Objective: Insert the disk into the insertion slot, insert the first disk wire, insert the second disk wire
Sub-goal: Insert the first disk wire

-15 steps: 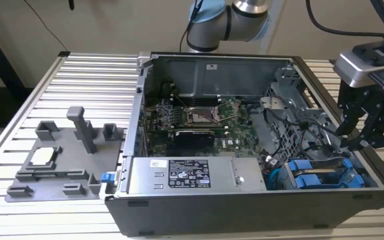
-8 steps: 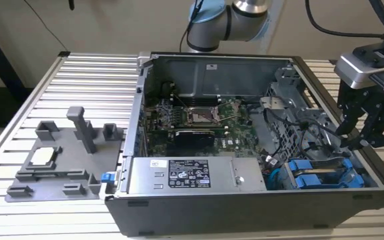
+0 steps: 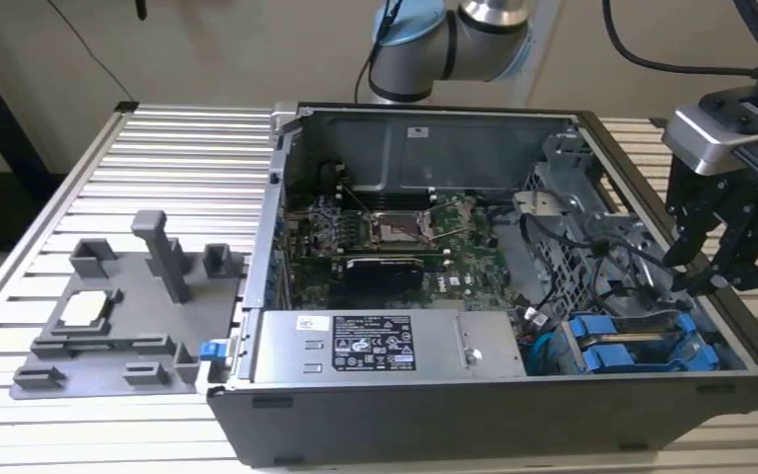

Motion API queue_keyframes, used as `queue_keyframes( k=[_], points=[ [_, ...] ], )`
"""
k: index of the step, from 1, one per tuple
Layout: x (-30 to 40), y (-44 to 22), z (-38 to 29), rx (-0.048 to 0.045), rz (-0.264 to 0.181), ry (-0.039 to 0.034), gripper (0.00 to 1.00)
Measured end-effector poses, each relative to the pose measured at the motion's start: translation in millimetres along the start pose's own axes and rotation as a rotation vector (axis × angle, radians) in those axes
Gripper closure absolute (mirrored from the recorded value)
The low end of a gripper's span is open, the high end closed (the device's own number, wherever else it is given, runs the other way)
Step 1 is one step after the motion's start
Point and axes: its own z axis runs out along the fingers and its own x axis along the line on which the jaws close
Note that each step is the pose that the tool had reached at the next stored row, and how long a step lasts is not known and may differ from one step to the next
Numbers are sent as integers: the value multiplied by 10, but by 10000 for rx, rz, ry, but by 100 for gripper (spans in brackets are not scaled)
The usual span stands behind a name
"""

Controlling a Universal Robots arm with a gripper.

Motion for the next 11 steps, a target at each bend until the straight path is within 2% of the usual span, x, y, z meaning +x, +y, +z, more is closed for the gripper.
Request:
queue_keyframes(
  k=[1,2,3,5,6,7,11],
  points=[
    [-1,0,1,0,-1,-1,60],
    [-6,-1,3,-8,-8,51,60],
    [-17,-3,2,-25,-24,192,60],
    [-51,-7,3,-70,-62,541,60],
    [-67,-9,4,-89,-78,686,60],
    [-83,-10,4,-97,-85,765,60],
    [-115,-14,6,-100,-89,789,60]
  ],
)
